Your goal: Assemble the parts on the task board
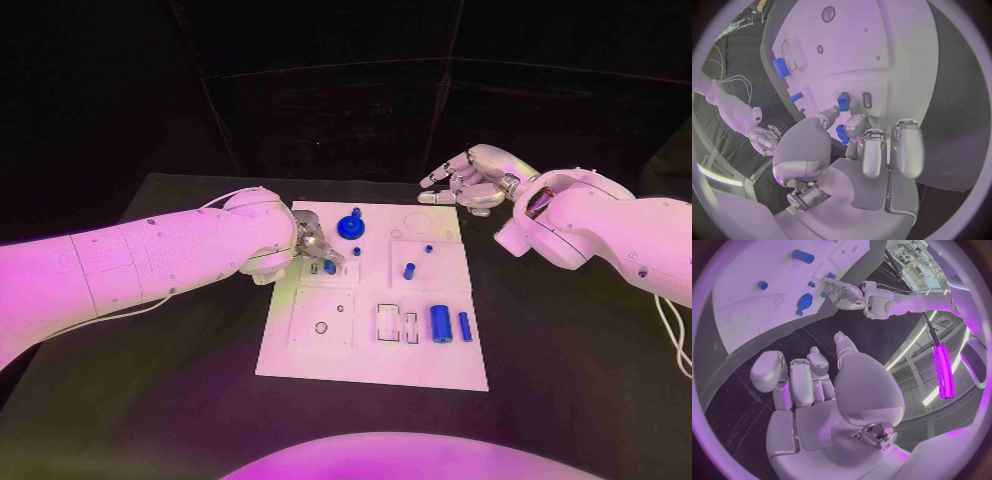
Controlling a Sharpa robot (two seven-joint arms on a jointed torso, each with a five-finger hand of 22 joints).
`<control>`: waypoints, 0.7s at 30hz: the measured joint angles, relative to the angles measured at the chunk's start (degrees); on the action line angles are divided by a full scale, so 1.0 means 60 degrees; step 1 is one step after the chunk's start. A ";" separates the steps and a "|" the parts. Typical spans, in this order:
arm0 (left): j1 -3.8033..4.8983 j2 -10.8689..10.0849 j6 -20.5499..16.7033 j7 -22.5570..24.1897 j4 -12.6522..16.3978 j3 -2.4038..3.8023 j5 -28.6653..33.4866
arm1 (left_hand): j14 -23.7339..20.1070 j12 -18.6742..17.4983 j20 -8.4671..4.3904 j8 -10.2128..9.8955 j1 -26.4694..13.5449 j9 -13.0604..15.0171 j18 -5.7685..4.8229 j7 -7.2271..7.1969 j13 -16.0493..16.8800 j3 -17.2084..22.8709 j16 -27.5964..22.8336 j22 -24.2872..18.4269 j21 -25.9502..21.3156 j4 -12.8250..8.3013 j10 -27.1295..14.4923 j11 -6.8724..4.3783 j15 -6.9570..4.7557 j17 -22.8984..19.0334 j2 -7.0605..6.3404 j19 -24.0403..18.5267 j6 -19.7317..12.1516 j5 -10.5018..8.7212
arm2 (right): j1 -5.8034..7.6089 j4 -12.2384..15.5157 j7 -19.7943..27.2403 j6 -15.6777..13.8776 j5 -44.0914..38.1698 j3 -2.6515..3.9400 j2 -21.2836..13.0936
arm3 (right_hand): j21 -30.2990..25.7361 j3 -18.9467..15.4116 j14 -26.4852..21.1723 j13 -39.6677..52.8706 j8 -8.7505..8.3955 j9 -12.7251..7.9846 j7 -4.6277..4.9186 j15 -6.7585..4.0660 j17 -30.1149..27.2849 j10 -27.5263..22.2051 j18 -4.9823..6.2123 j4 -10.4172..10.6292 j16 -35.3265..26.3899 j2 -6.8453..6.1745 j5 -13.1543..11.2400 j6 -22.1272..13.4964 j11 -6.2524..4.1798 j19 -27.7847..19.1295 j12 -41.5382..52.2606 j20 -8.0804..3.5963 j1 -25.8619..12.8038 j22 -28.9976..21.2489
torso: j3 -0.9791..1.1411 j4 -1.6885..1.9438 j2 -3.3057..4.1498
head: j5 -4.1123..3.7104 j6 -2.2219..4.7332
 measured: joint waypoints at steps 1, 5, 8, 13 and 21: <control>0.0000 0.0000 0.0000 0.0000 0.0006 0.0000 0.0000 | 0.0000 0.0000 0.0000 0.0000 -0.0057 0.0007 0.0000 -0.0012 0.0000 -0.0036 0.0000 0.0000 0.0003 0.0037 0.0029 -0.0029 0.0000 0.0000 0.0006 0.0000 0.0013 0.0000 | 0.0000 0.0000 0.0000 0.0000 0.0000 0.0000 0.0000 | 0.0000 -0.0003 0.0000 0.0000 0.0000 0.0000 0.0000 0.0000 0.0000 0.0000 0.0001 0.0003 0.0000 0.0001 0.0000 0.0000 0.0000 0.0000 0.0000 0.0000 -0.0002 0.0000 | -0.0001 0.0000 0.0000 | -0.0003 0.0000; 0.0000 -0.0002 0.0000 0.0000 0.0048 0.0000 0.0006 | 0.0000 0.0000 -0.0021 0.0036 -0.0092 0.0012 0.0000 -0.0012 0.0000 -0.0148 0.0000 0.0000 0.0003 0.0096 0.0030 -0.0030 0.0000 0.0000 0.0016 0.0021 0.0013 0.0000 | 0.0000 0.0000 -0.0001 0.0000 -0.0001 0.0000 -0.0004 | 0.0000 -0.0056 0.0000 0.0000 0.0000 0.0000 0.0000 0.0000 0.0000 0.0000 -0.0001 0.0001 0.0000 0.0052 0.0000 0.0000 0.0000 0.0000 0.0000 0.0000 -0.0052 0.0000 | -0.0002 0.0005 0.0000 | -0.0018 -0.0007; 0.0000 -0.0006 0.0001 0.0000 0.0071 0.0000 0.0013 | 0.0000 0.0000 -0.0030 0.0036 -0.0093 0.0011 0.0001 -0.0012 -0.0001 -0.0148 0.0000 -0.0001 0.0003 0.0096 0.0030 -0.0030 0.0000 0.0000 0.0015 0.0030 0.0013 0.0000 | 0.0000 -0.0001 -0.0002 0.0001 -0.0001 0.0000 -0.0003 | 0.0000 -0.0056 0.0000 0.0001 0.0000 0.0000 0.0000 0.0000 0.0001 0.0000 -0.0002 0.0001 0.0000 0.0052 0.0000 0.0000 0.0000 0.0000 0.0000 0.0000 -0.0052 0.0001 | -0.0003 0.0010 -0.0003 | -0.0019 -0.0010; 0.0000 -0.0014 0.0001 0.0000 0.0124 0.0000 0.0029 | 0.0000 0.0000 -0.0030 0.0036 -0.0092 0.0021 0.0001 -0.0012 -0.0001 -0.0148 0.0000 -0.0001 0.0003 0.0096 0.0030 -0.0030 0.0000 0.0000 0.0016 0.0030 0.0013 0.0000 | 0.0000 -0.0014 -0.0004 0.0001 -0.0001 0.0000 0.0002 | 0.0000 -0.0056 0.0000 0.0001 0.0000 0.0000 0.0000 0.0000 0.0001 0.0000 -0.0003 0.0001 0.0000 0.0052 0.0000 0.0000 0.0000 0.0000 0.0000 0.0000 -0.0052 -0.0011 | -0.0005 0.0013 -0.0005 | -0.0008 -0.0008; 0.0000 -0.0091 -0.0005 -0.0006 0.0233 0.0001 0.0062 | 0.0000 0.0000 -0.0030 0.0036 -0.0092 0.0020 0.0001 -0.0046 -0.0002 -0.0148 0.0000 -0.0001 0.0003 0.0096 0.0030 -0.0030 0.0001 0.0000 0.0016 0.0030 0.0047 -0.0001 | 0.0000 -0.0045 -0.0007 0.0002 -0.0001 0.0000 0.0016 | 0.0000 -0.0070 0.0000 0.0001 0.0015 0.0000 0.0000 0.0000 0.0001 0.0000 -0.0003 0.0014 0.0000 0.0052 0.0000 0.0000 0.0000 0.0000 0.0001 0.0000 -0.0052 -0.0011 | -0.0005 0.0013 -0.0006 | 0.0001 0.0009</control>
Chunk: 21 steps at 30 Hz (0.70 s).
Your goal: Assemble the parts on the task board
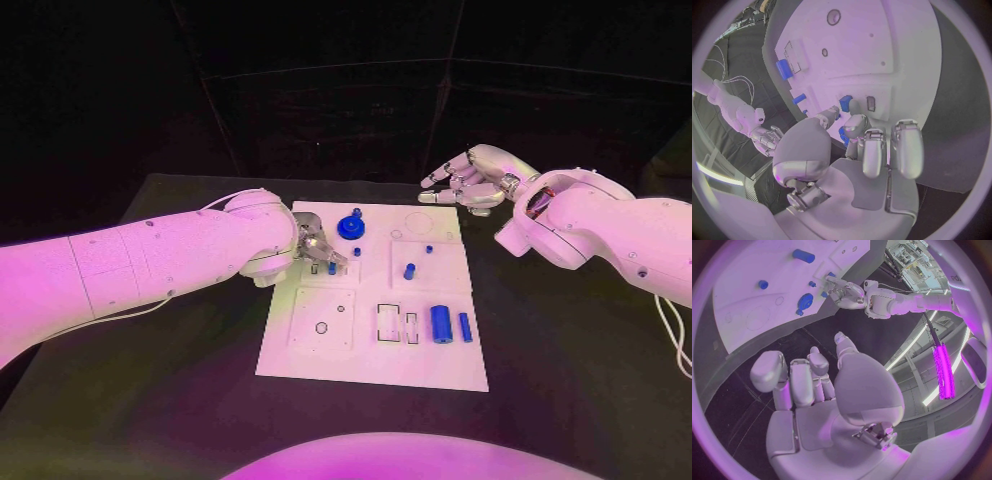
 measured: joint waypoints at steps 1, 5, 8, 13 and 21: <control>0.0000 -0.0012 -0.0001 -0.0002 0.0005 0.0000 0.0003 | 0.0000 0.0000 0.0000 0.0000 0.0000 0.0000 0.0000 0.0000 0.0000 0.0000 0.0000 0.0000 0.0000 0.0000 0.0000 0.0000 0.0000 0.0000 0.0000 0.0000 0.0000 0.0000 | 0.0000 -0.0003 0.0000 0.0000 0.0000 0.0000 0.0002 | 0.0000 -0.0010 0.0000 0.0000 0.0021 0.0000 0.0000 0.0000 0.0000 0.0000 0.0000 0.0010 0.0000 0.0000 0.0000 0.0000 0.0000 0.0000 0.0000 0.0000 0.0000 0.0000 | 0.0000 0.0000 -0.0001 | 0.0000 0.0002; 0.0011 -0.0067 -0.0009 -0.0008 0.0007 0.0002 0.0013 | 0.0000 0.0000 0.0000 0.0000 0.0000 -0.0001 0.0000 0.0000 -0.0001 0.0000 0.0000 0.0000 0.0000 0.0000 0.0000 0.0000 0.0000 0.0000 0.0000 0.0000 0.0000 0.0000 | 0.0000 -0.0015 -0.0002 0.0002 0.0000 0.0000 0.0007 | 0.0000 -0.0010 0.0000 0.0000 0.0021 0.0000 0.0000 0.0000 0.0000 0.0000 0.0000 0.0010 0.0000 0.0000 0.0000 0.0000 0.0000 0.0000 0.0000 0.0000 0.0000 0.0000 | 0.0000 0.0000 -0.0002 | 0.0012 0.0015; 0.0017 -0.0116 -0.0022 -0.0010 0.0004 0.0004 0.0019 | 0.0000 0.0000 0.0000 0.0000 0.0000 -0.0001 0.0000 0.0000 -0.0013 0.0000 0.0000 -0.0001 0.0000 0.0000 0.0000 0.0000 0.0000 0.0000 0.0000 0.0000 0.0000 0.0000 | 0.0000 -0.0024 -0.0003 0.0003 0.0000 0.0000 0.0012 | 0.0000 -0.0010 0.0000 0.0000 0.0020 0.0000 0.0000 0.0000 0.0000 0.0000 0.0000 0.0010 0.0000 0.0000 0.0000 0.0000 0.0000 0.0000 0.0000 0.0000 0.0000 0.0000 | 0.0000 -0.0001 -0.0001 | 0.0015 0.0019; 0.0069 -0.0322 -0.0033 -0.0011 0.0146 0.0112 0.0031 | 0.0023 -0.0268 0.0000 -0.0001 0.0000 -0.0001 0.0001 0.0086 -0.0407 -0.0233 0.0000 -0.0014 -0.0246 0.0013 -0.0148 0.0040 -0.0023 0.0000 0.0000 0.0000 -0.0099 -0.0001 | 0.0000 -0.0060 -0.0004 0.0006 0.0000 -0.0001 0.0017 | 0.0000 -0.0010 0.0000 0.0000 0.0020 0.0000 0.0000 0.0000 0.0000 0.0000 0.0000 0.0010 0.0000 0.0000 0.0000 0.0000 0.0000 0.0000 0.0000 0.0000 0.0000 0.0001 | -0.0010 -0.0003 0.0002 | -0.0005 0.0040; 0.0744 -0.0477 0.0427 -0.0001 -0.0074 0.0648 0.0234 | 0.0005 -0.2336 0.0215 -0.0934 0.0243 -0.0559 0.0001 0.0666 -0.2913 -0.1438 0.0000 -0.1054 -0.1078 0.0267 -0.1887 0.0551 0.0313 0.0000 -0.0318 -0.0144 -0.1463 -0.0001 | -0.0001 -0.0194 -0.0004 0.0009 -0.0001 -0.0001 0.0059 | 0.0000 -0.0010 0.0000 -0.0010 0.0020 0.0000 0.0000 0.0000 0.0001 0.0000 0.0000 0.0010 0.0000 0.0000 0.0000 0.0000 0.0000 0.0000 0.0000 0.0000 0.0001 0.0001 | -0.0006 -0.0009 0.0003 | -0.0027 0.0099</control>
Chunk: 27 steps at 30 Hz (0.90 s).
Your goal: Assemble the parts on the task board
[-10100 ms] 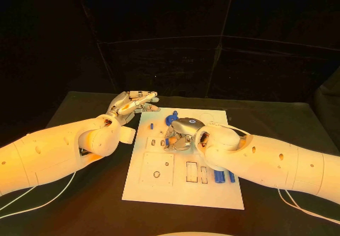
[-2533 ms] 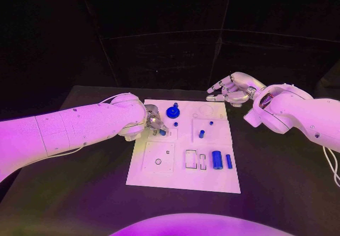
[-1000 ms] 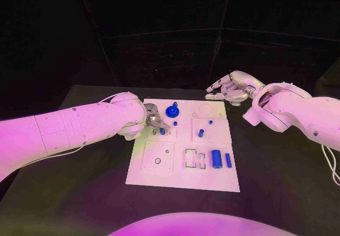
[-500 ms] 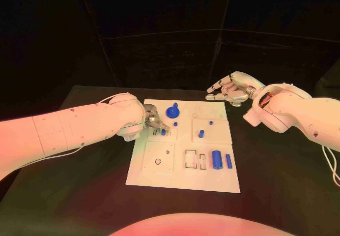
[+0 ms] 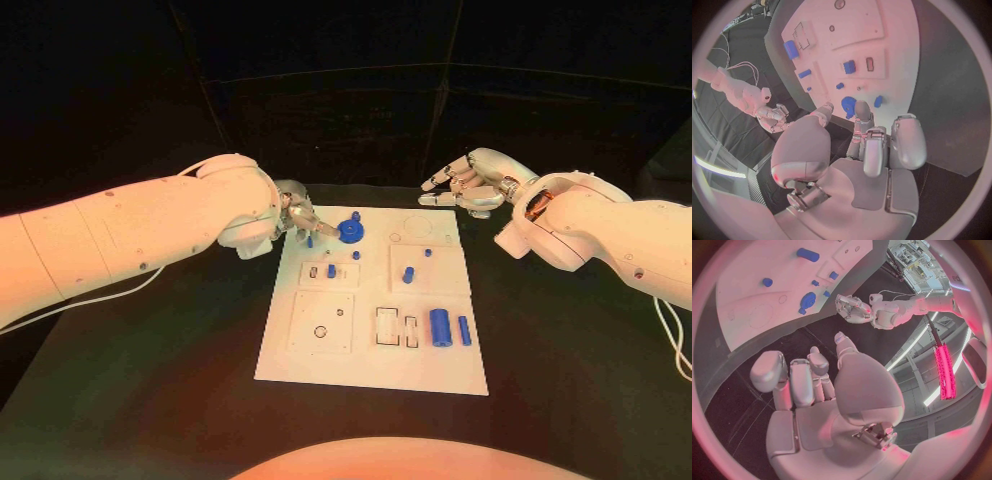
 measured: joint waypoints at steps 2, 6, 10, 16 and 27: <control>0.0198 0.0026 0.0268 0.0000 -0.0294 0.0035 0.0103 | -0.0007 -0.0064 0.0099 -0.0188 0.0131 -0.0201 -0.0001 0.0088 -0.0140 -0.0331 0.0000 -0.0086 -0.0068 0.0094 -0.0065 0.0067 0.0034 0.0000 0.0028 0.0003 -0.0086 0.0000 | -0.0001 -0.0027 0.0000 0.0001 0.0000 0.0000 0.0020 | 0.0000 0.0000 0.0000 0.0000 0.0000 0.0000 0.0000 0.0000 0.0000 0.0000 -0.0001 0.0000 0.0000 0.0000 0.0000 0.0000 0.0000 0.0000 0.0000 0.0000 0.0000 0.0000 | 0.0000 -0.0002 0.0000 | 0.0000 0.0019; 0.0483 0.0224 0.0963 -0.0019 -0.1138 0.0071 0.0298 | 0.0013 0.0089 0.0133 -0.0354 0.0479 -0.0535 -0.0001 0.0132 -0.0083 -0.0897 0.0000 -0.0114 -0.0107 0.0231 0.0008 0.0136 0.0083 0.0008 0.0268 0.0038 -0.0041 0.0000 | -0.0001 -0.0059 0.0000 0.0005 0.0000 0.0000 0.0057 | 0.0000 0.0000 0.0000 0.0001 0.0000 0.0000 -0.0001 0.0000 0.0000 0.0000 -0.0001 0.0000 0.0000 0.0000 0.0000 0.0000 0.0000 0.0000 0.0000 0.0000 0.0000 0.0000 | 0.0005 -0.0006 0.0003 | 0.0016 0.0057; 0.0555 0.0540 0.1591 -0.0043 -0.1807 0.0059 0.0431 | 0.0013 0.0234 0.0132 -0.0400 0.0601 -0.0666 0.0000 0.0120 0.0037 -0.1134 0.0000 -0.0088 -0.0107 0.0299 0.0106 0.0117 0.0083 0.0008 0.0394 0.0038 0.0041 0.0000 | -0.0001 -0.0089 0.0000 0.0009 0.0000 -0.0001 0.0086 | 0.0000 0.0000 0.0000 0.0001 0.0000 0.0000 0.0000 0.0000 0.0000 0.0000 0.0000 0.0000 0.0000 0.0000 0.0000 0.0000 0.0000 0.0000 0.0000 0.0000 0.0000 0.0000 | 0.0005 -0.0008 0.0016 | 0.0018 0.0088; 0.0558 0.1104 0.2258 -0.0046 -0.2759 -0.0194 0.0488 | 0.0012 0.0458 0.0166 -0.0402 0.0832 -0.0837 0.0000 0.0086 0.0222 -0.1409 0.0000 0.0041 -0.0106 0.0394 0.0254 0.0101 0.0082 0.0007 0.0626 0.0072 0.0200 -0.0001 | -0.0001 -0.0123 0.0000 0.0021 0.0000 -0.0002 0.0148 | 0.0000 0.0000 0.0000 0.0001 0.0000 0.0000 0.0000 0.0000 0.0000 0.0000 -0.0001 0.0000 0.0000 -0.0001 0.0000 0.0000 0.0000 0.0000 0.0000 0.0000 0.0000 0.0001 | -0.0002 -0.0008 0.0019 | 0.0064 0.0081; 0.0196 0.1848 0.2647 0.0136 -0.3907 -0.0369 0.0429 | 0.0012 0.0596 0.0166 -0.0435 0.1054 -0.0942 0.0000 0.0085 0.0336 -0.1581 0.0000 0.0181 -0.0012 0.0406 0.0356 0.0066 0.0082 0.0006 0.0848 0.0072 0.0338 -0.0001 | -0.0003 -0.0150 0.0000 0.0044 -0.0048 -0.0002 0.0206 | 0.0000 0.0000 0.0000 0.0001 0.0000 0.0000 0.0000 0.0000 0.0001 0.0000 -0.0002 0.0000 0.0000 0.0000 0.0000 0.0000 0.0000 0.0000 0.0000 0.0001 0.0001 0.0001 | -0.0002 -0.0008 0.0017 | 0.0092 0.0049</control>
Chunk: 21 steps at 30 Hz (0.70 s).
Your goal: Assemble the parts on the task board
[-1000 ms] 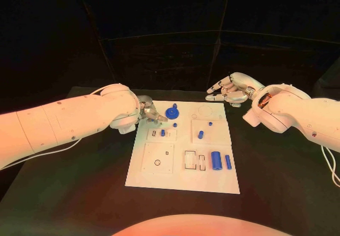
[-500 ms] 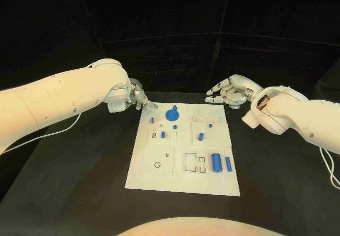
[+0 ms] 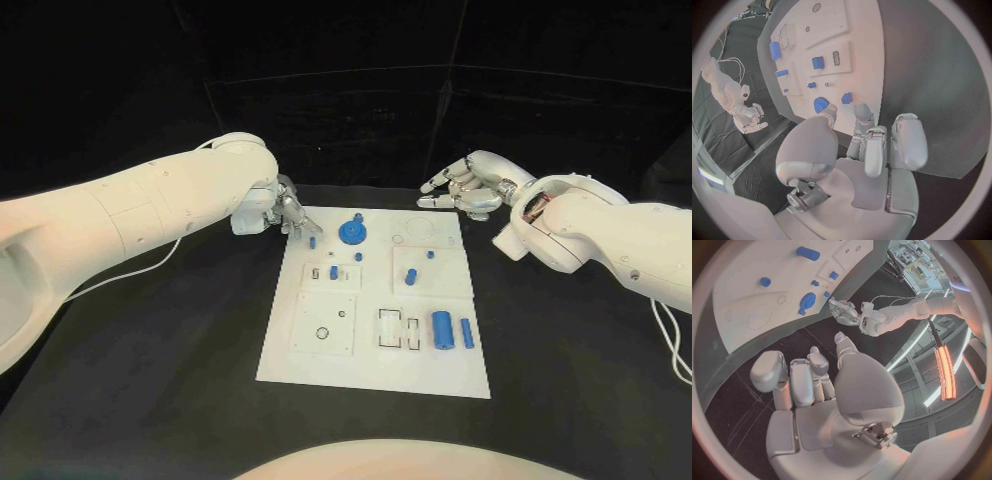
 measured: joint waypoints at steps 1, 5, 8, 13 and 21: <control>-0.0023 0.0043 0.0000 0.0032 -0.0043 -0.0003 -0.0008 | 0.0000 0.0027 0.0000 0.0000 0.0036 -0.0011 0.0000 -0.0019 0.0014 -0.0015 0.0000 0.0020 0.0037 0.0015 0.0014 0.0014 0.0000 0.0000 0.0036 0.0000 0.0019 0.0000 | 0.0000 -0.0002 0.0000 0.0001 -0.0003 0.0000 0.0005 | 0.0000 0.0000 0.0000 0.0000 0.0000 0.0000 0.0000 0.0000 0.0000 0.0000 0.0001 0.0000 0.0000 0.0000 0.0000 0.0000 0.0000 0.0000 0.0000 0.0000 0.0000 0.0000 | 0.0001 0.0000 -0.0001 | -0.0001 -0.0002; -0.0076 0.0174 -0.0008 0.0171 -0.0176 -0.0006 -0.0040 | 0.0000 0.0080 0.0000 0.0000 0.0082 -0.0035 0.0000 -0.0051 0.0066 -0.0064 0.0000 0.0080 0.0057 0.0011 0.0048 -0.0020 0.0000 -0.0001 0.0083 0.0000 0.0050 -0.0001 | -0.0001 -0.0008 0.0004 0.0002 -0.0017 0.0000 0.0025 | 0.0000 0.0000 0.0000 0.0001 0.0000 0.0000 0.0000 0.0000 0.0000 0.0000 0.0000 0.0000 0.0000 0.0000 0.0000 0.0000 -0.0001 0.0000 0.0000 0.0000 0.0000 0.0000 | 0.0007 0.0000 -0.0006 | -0.0003 -0.0015; -0.0090 0.0246 -0.0012 0.0262 -0.0251 -0.0006 -0.0065 | 0.0000 0.0120 0.0000 0.0000 0.0119 -0.0052 0.0000 -0.0051 0.0085 -0.0120 0.0000 0.0098 0.0096 0.0008 0.0048 -0.0020 0.0000 -0.0001 0.0119 0.0000 0.0117 -0.0001 | -0.0001 -0.0012 0.0007 0.0004 -0.0025 0.0000 0.0038 | 0.0000 0.0000 0.0000 0.0001 0.0000 0.0000 0.0000 0.0000 0.0000 0.0000 0.0001 0.0000 0.0000 0.0000 0.0000 0.0000 0.0000 0.0000 0.0000 0.0000 0.0000 0.0000 | 0.0013 0.0000 -0.0012 | 0.0005 -0.0019; -0.0098 0.0323 -0.0011 0.0360 -0.0318 -0.0006 -0.0111 | 0.0000 0.0161 -0.0001 0.0001 0.0214 -0.0073 0.0000 -0.0064 0.0107 -0.0156 0.0000 0.0137 0.0096 -0.0028 0.0082 -0.0055 -0.0001 -0.0001 0.0215 0.0000 0.0174 -0.0003 | -0.0001 -0.0015 0.0009 0.0007 -0.0036 0.0000 0.0048 | 0.0000 0.0000 0.0000 0.0001 0.0000 0.0000 0.0000 0.0000 0.0000 0.0000 0.0000 0.0000 0.0000 0.0000 0.0000 0.0000 0.0000 0.0000 0.0000 0.0000 0.0000 0.0001 | 0.0017 0.0002 -0.0016 | 0.0008 -0.0025; -0.0107 0.0420 0.0011 0.0442 -0.0408 -0.0007 -0.0177 | 0.0000 0.0200 -0.0001 0.0067 0.0398 -0.0102 0.0001 -0.0088 0.0119 -0.0235 0.0000 0.0180 0.0136 -0.0106 0.0082 -0.0054 -0.0001 -0.0002 0.0306 0.0001 0.0288 -0.0003 | -0.0001 -0.0017 0.0009 0.0013 -0.0046 0.0001 0.0049 | 0.0000 0.0000 0.0000 0.0001 0.0000 0.0000 0.0000 0.0000 0.0000 0.0000 0.0001 0.0000 0.0000 0.0000 0.0000 0.0000 0.0000 0.0000 0.0000 0.0000 0.0000 0.0001 | 0.0018 0.0005 -0.0018 | 0.0010 -0.0028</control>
